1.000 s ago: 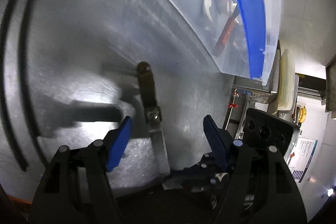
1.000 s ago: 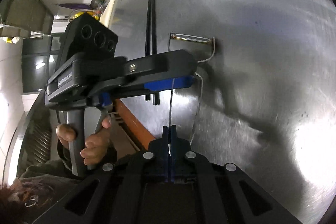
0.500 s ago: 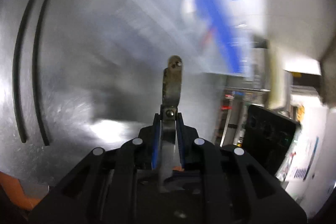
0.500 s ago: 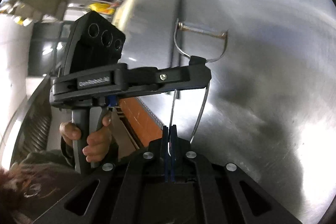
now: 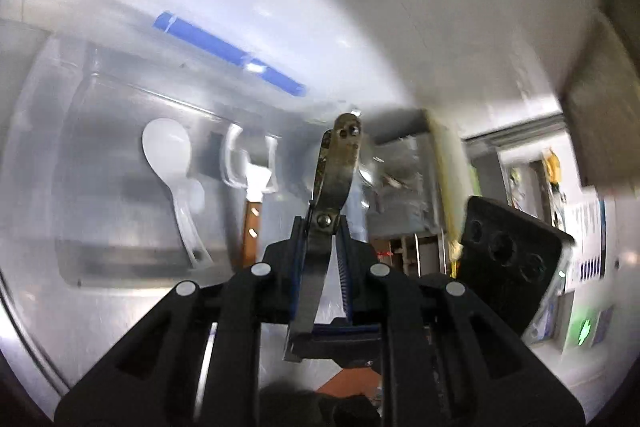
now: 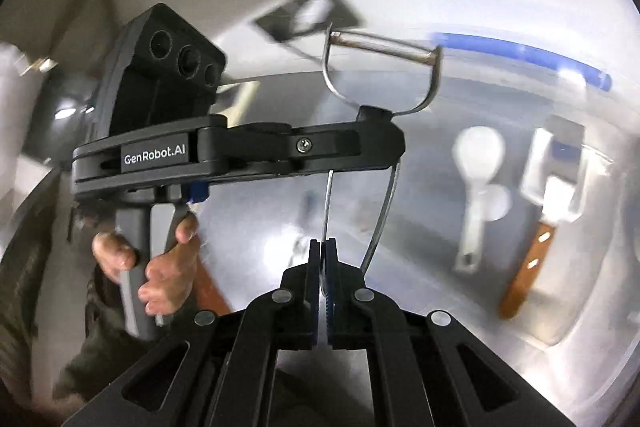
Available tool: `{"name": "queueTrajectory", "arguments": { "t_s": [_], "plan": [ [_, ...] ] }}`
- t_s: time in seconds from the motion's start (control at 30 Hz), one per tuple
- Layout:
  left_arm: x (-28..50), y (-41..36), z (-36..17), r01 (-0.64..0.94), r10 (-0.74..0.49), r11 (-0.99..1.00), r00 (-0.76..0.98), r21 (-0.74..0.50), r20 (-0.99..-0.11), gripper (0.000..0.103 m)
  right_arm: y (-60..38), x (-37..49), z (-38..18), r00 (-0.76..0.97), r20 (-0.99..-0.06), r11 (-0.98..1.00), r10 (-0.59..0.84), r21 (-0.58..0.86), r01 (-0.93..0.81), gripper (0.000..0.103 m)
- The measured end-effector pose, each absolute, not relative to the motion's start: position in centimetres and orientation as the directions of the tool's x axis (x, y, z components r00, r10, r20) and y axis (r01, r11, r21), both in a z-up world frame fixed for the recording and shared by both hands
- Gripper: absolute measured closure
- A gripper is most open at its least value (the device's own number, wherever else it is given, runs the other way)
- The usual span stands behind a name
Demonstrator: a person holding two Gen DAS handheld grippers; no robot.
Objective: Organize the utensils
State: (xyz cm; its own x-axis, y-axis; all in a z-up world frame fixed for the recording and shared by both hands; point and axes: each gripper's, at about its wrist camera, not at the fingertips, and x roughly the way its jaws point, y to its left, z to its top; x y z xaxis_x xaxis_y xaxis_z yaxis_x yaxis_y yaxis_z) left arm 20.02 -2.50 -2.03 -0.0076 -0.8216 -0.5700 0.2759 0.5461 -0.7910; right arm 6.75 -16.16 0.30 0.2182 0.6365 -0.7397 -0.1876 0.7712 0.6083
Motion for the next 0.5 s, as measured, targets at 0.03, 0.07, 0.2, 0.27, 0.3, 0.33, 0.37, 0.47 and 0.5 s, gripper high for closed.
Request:
{"name": "queueTrajectory", "arguments": {
  "t_s": [0.03,0.07,0.2,0.27,0.3,0.33,0.37,0.47,0.5],
  "plan": [
    [21.2,-3.1,-3.4,0.242,-0.818,0.551,-0.034,-0.799,-0.575,0.089,-16.7,8.5,-1.2,0.195,-0.764,0.788,0.615,0.595,-0.157,0.100],
    [22.7,-4.0,-5.3,0.207,-0.800,0.576,-0.058,-0.791,-0.598,0.089,-17.0,9.3,-2.4,0.177,-0.773,0.793,0.609,0.593,-0.136,0.099],
    [26.1,-6.3,-11.2,0.125,-0.741,0.644,-0.142,-0.755,-0.656,0.089,-18.9,13.1,-8.7,0.072,-0.785,0.788,0.616,0.616,-0.020,0.099],
    [27.5,-7.2,-13.9,0.090,-0.716,0.670,-0.185,-0.737,-0.673,0.089,-19.6,14.5,-11.4,0.033,-0.793,0.793,0.609,0.609,0.023,0.099],
    [27.9,-7.5,-14.8,0.077,-0.706,0.681,-0.198,-0.728,-0.680,0.089,-19.9,15.1,-12.4,0.017,-0.801,0.801,0.598,0.598,0.038,0.099],
    [28.4,-8.0,-15.8,0.071,-0.690,0.694,-0.215,-0.716,-0.691,0.089,-20.0,15.6,-13.4,0.001,-0.814,0.813,0.580,0.579,0.049,0.099],
    [28.4,-8.2,-16.5,0.068,-0.680,0.703,-0.226,-0.708,-0.697,0.089,-20.3,16.0,-14.2,-0.014,-0.822,0.821,0.569,0.568,0.058,0.099],
    [28.5,-9.0,-18.3,0.081,-0.633,0.738,-0.260,-0.670,-0.729,0.089,-20.5,16.8,-16.0,-0.056,-0.846,0.847,0.530,0.526,0.070,0.098],
    [28.4,-9.2,-18.8,0.083,-0.618,0.750,-0.269,-0.657,-0.739,0.089,-20.5,16.8,-16.4,-0.068,-0.854,0.856,0.516,0.511,0.072,0.097]
  ]
}}
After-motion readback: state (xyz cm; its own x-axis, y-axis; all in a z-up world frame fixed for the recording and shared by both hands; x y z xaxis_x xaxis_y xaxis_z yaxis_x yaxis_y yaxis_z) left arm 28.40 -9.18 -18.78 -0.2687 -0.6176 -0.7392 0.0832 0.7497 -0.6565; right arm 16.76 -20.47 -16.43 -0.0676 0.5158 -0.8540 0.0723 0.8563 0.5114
